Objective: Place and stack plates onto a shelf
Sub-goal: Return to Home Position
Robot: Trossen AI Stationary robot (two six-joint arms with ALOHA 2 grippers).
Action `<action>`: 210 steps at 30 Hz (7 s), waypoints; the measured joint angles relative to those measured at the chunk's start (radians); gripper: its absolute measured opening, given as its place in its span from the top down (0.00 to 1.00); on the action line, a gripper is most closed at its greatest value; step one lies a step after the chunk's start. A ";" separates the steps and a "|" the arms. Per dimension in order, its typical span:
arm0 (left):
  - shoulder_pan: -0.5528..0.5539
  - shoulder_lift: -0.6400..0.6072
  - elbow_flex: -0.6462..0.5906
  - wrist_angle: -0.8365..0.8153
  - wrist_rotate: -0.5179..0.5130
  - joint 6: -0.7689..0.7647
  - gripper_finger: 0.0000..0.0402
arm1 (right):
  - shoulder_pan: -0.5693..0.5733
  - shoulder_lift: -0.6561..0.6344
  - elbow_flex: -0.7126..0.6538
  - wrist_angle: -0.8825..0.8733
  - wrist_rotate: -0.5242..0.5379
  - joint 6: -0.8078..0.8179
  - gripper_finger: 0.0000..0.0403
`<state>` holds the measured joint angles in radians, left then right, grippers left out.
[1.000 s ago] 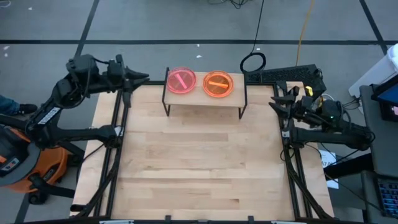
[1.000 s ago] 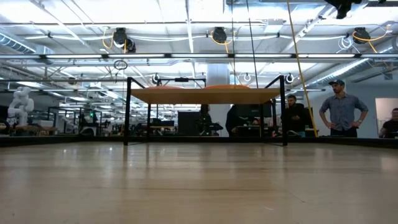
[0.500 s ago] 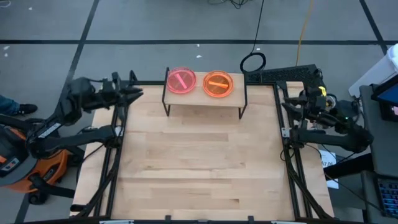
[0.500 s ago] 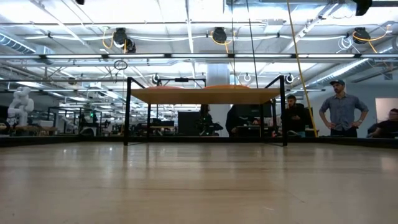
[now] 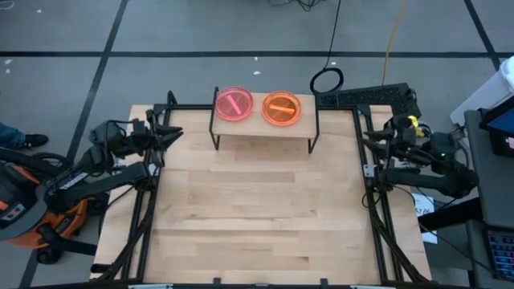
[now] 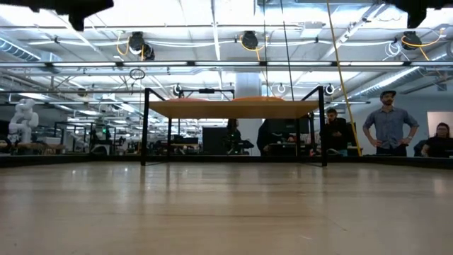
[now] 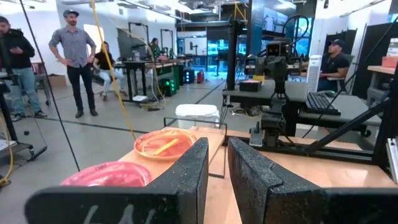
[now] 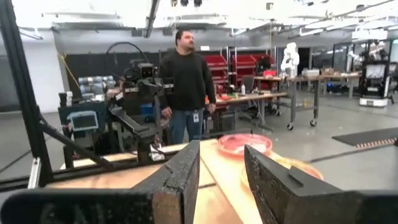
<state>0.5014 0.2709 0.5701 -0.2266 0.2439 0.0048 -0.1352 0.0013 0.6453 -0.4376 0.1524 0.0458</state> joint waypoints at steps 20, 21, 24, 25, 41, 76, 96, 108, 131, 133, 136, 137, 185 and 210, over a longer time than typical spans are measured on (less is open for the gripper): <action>0.000 -0.091 -0.321 0.244 0.079 -0.060 0.83 | 0.000 0.000 -0.490 0.516 -0.030 0.025 0.72; 0.000 -0.090 -0.334 0.267 0.091 -0.065 0.83 | 0.000 0.000 -0.514 0.543 -0.029 0.025 0.72; 0.000 -0.091 -0.370 0.343 0.125 -0.072 0.83 | 0.000 0.000 -0.582 0.631 -0.028 0.025 0.72; 0.000 -0.091 -0.380 0.359 0.132 -0.073 0.83 | 0.000 0.000 -0.597 0.642 -0.028 0.027 0.72; 0.000 -0.090 -0.548 0.516 0.150 -0.072 0.83 | 0.000 0.002 -0.628 0.658 -0.027 0.044 0.72; 0.000 -0.090 -0.560 0.433 0.151 -0.041 0.99 | 0.000 0.002 -0.631 0.529 -0.023 0.050 0.98; 0.000 -0.090 -0.560 0.432 0.151 -0.086 0.99 | 0.000 0.002 -0.631 0.530 -0.023 0.073 0.99; 0.000 -0.090 -0.560 0.433 0.151 -0.088 0.99 | 0.000 0.002 -0.631 0.530 -0.023 0.073 0.99; 0.000 -0.090 -0.560 0.433 0.151 -0.088 0.99 | 0.000 0.002 -0.631 0.530 -0.023 0.073 0.99; 0.000 -0.090 -0.560 0.433 0.151 -0.088 0.99 | 0.000 0.002 -0.631 0.530 -0.023 0.073 0.99; 0.000 -0.090 -0.560 0.433 0.150 -0.088 0.99 | 0.000 0.002 -0.631 0.530 -0.023 0.073 0.99; 0.000 -0.090 -0.560 0.433 0.150 -0.088 0.99 | 0.000 0.002 -0.631 0.530 -0.023 0.073 0.99; 0.000 -0.090 -0.560 0.433 0.150 -0.088 0.99 | 0.000 0.002 -0.631 0.530 -0.023 0.073 0.99; 0.000 -0.090 -0.560 0.433 0.151 -0.088 0.99 | 0.000 0.002 -0.631 0.531 -0.023 0.073 0.99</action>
<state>0.5014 0.1812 0.0105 0.2063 0.3945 -0.0834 -0.1356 0.0029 0.0139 0.0933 0.1299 0.1192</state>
